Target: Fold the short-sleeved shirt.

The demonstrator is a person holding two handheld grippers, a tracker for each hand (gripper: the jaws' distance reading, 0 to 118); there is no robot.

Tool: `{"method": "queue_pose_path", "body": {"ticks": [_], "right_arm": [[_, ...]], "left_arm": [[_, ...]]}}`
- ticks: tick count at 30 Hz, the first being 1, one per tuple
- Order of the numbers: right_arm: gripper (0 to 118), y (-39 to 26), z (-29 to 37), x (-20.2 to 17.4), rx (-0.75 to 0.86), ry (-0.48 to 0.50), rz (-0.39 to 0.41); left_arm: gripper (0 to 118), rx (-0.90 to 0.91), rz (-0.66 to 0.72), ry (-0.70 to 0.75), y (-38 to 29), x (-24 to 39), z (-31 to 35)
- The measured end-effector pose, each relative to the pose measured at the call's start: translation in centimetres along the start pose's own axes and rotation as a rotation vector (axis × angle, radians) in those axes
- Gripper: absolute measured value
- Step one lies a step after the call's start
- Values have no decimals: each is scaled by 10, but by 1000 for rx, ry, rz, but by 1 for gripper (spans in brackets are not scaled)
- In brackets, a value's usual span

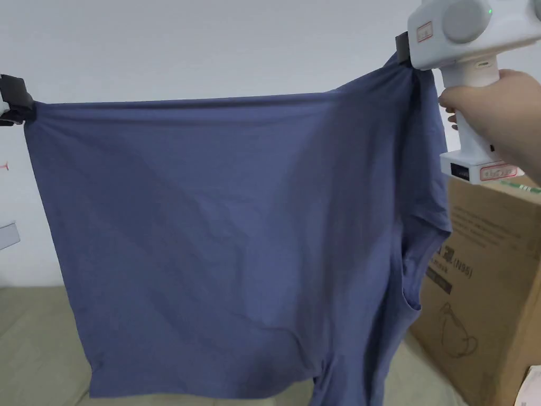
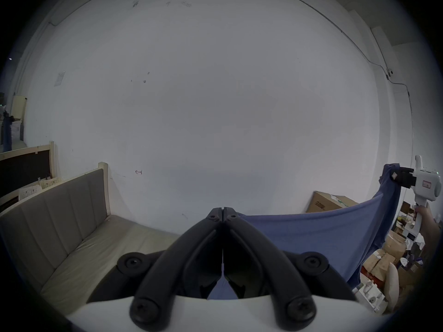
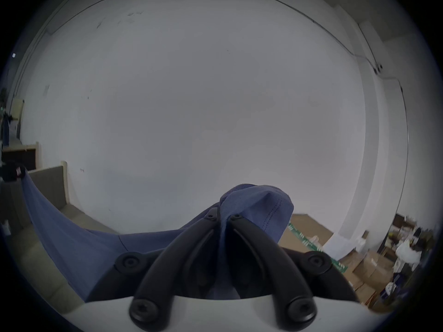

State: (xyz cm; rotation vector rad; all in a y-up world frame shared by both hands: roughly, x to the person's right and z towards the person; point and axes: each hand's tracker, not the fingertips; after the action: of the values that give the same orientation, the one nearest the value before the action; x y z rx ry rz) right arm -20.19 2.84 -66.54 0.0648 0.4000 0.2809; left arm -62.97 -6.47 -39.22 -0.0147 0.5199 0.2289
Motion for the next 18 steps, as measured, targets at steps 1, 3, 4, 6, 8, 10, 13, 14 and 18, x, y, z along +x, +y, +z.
{"method": "queue_pose_path", "body": {"ticks": [1, 3, 4, 6, 8, 10, 13, 14, 18], "right_arm": [[1, -19, -4, -9, -9, 4, -4], [1, -73, -8, -32, -72, 40, -29], [1, -106, -7, -44, -113, 46, -44], [1, -177, 3, -67, -243, 104, -108], [1, -259, 22, -88, -426, 188, -159], [1, -346, 55, -110, -600, 235, -169], [1, -436, 136, -128, -710, 329, -121], [1, -452, 166, -130, -748, 358, -128], [1, -489, 267, -114, -867, 422, -174]], "left_arm": [[0, -11, -8, 13, -16, 0, 3], [0, -55, -9, 40, -58, -10, 8], [0, -104, 0, 57, -81, -17, 11], [0, -203, 55, 50, -135, -35, 21], [0, -304, 84, 58, -199, -53, 46], [0, -445, 109, 45, -262, -87, 62], [0, -569, 104, 32, -336, -110, 117], [0, -618, 100, 44, -355, -116, 135], [0, -726, 95, 38, -390, -138, 215]]}}
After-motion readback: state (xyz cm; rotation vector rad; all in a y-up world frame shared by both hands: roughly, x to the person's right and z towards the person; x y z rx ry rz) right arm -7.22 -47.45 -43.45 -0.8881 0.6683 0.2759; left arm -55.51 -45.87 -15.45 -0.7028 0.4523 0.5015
